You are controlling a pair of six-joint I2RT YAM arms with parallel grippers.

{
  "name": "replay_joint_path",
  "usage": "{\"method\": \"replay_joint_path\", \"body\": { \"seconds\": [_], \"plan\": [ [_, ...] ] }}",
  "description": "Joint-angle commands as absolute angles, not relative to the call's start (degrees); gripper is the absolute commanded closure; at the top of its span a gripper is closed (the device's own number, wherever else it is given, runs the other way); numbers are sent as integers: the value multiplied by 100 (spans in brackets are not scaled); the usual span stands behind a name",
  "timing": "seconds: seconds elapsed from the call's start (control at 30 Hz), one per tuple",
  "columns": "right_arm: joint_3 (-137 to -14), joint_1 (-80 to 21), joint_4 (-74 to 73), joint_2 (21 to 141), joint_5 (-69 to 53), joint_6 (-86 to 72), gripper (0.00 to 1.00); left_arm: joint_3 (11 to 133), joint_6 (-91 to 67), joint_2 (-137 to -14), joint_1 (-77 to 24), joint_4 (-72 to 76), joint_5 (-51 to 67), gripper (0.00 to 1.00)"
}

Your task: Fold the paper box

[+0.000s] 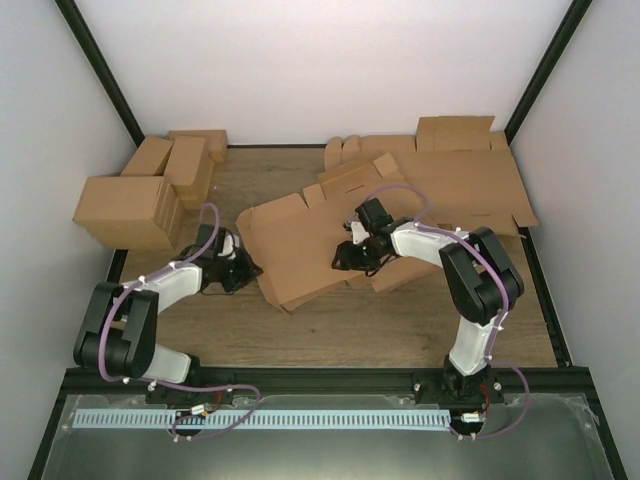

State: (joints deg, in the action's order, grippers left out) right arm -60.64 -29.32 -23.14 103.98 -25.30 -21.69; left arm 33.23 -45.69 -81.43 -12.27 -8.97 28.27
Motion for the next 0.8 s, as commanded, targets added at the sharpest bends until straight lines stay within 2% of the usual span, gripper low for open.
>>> {"method": "replay_joint_path", "body": {
  "seconds": [0.0,0.33,0.47,0.77],
  "plan": [
    [-6247,-2907,-2477,10181,-2463,-2176,47,3725,-4195,-8248,-1257,-1487,2552,96],
    [-6612,-2792,-2876,9459,-1882,-1960,41,4647,-3261,-8059,-1256,-3459,1777,96],
    [-6559,-2300,-2921,9098,-1878,-1901,39,4790,-3058,-7825,-1255,-4155,1459,96],
    [-6227,-1043,-2994,8682,-1142,-2124,27,5569,-2596,-7566,-1256,-5463,1072,96]
  ]
}}
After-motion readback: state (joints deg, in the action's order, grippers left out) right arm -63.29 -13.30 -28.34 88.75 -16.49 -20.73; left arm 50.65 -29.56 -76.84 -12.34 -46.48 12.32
